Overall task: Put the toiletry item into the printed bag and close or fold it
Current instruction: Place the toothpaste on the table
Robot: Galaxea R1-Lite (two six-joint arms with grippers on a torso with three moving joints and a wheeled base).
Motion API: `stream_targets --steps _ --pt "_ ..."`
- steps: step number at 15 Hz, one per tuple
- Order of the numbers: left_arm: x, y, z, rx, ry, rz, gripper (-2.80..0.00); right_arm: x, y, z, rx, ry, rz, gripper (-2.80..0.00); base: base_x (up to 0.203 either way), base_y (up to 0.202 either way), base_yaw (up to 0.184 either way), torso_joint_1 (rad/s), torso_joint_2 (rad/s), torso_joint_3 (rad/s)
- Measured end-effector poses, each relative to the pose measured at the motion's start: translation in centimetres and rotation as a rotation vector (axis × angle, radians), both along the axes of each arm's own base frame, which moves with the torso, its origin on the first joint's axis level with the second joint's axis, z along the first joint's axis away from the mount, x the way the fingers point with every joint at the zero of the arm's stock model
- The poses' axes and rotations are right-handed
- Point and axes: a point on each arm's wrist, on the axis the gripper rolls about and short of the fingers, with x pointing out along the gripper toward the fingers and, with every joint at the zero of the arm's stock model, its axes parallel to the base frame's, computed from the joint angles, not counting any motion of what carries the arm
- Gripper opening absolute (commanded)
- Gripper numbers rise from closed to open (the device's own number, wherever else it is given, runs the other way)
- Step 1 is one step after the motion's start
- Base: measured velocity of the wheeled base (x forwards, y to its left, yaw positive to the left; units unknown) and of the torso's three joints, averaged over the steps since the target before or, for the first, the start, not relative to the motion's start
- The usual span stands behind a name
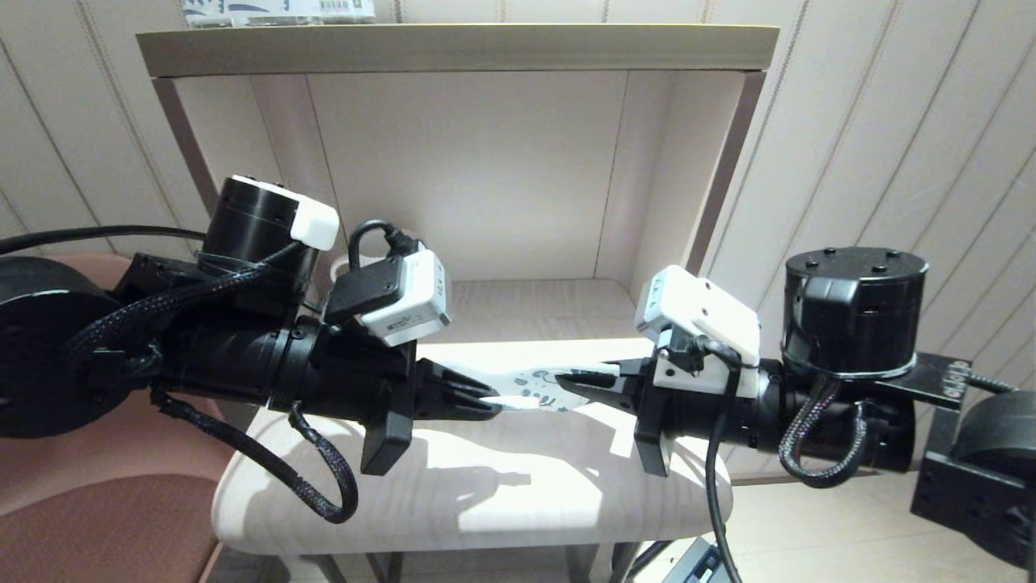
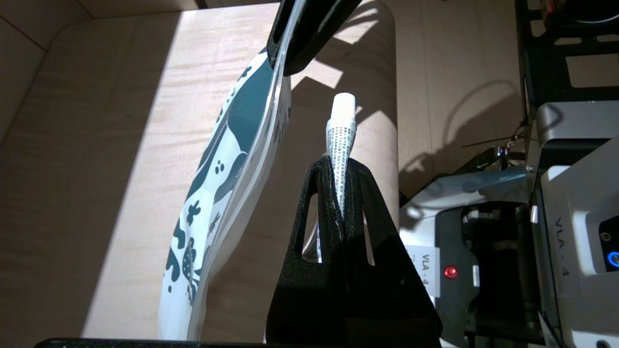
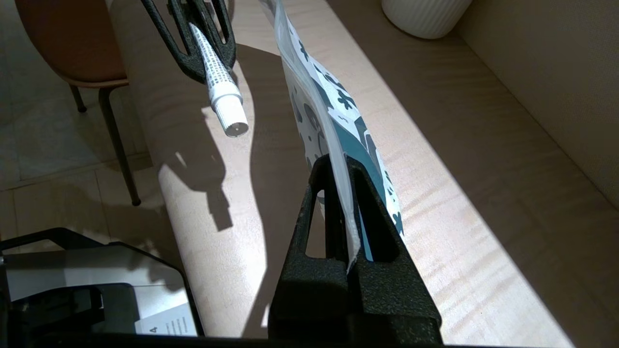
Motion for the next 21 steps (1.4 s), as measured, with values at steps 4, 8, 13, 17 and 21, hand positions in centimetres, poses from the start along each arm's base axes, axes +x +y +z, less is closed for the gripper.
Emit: stream_targets --steps 4,8,13,17,21 --pt "-0.3 0.3 2.0 -0.036 -0.047 0.004 -2.8 0.1 0.0 -0.2 -0.004 0.004 -0.002 -2.8 0.0 0.0 0.0 0.0 0.0 0.0" --pt "-0.3 1.4 3.4 -0.049 -0.078 0.046 -2.8 0.0 0.2 -0.2 -0.004 0.005 0.005 -2.8 0.0 0.0 0.0 0.0 0.0 0.0" --pt "0.1 1.0 2.0 -0.017 -0.041 0.046 -2.8 0.1 0.2 -0.2 -0.005 0.007 0.005 -2.8 0.0 0.0 0.0 0.0 0.0 0.0" --pt "0.2 0.5 1.1 0.001 -0.018 0.031 -2.8 0.3 0.3 -0.5 -0.007 0.011 0.005 -2.8 0.0 0.0 0.0 0.0 0.0 0.0" --pt "0.7 0.0 0.4 0.013 -0.011 0.036 -2.8 0.4 0.5 -0.7 -0.012 0.017 0.007 -2.8 0.0 0.0 0.0 0.0 0.0 0.0"
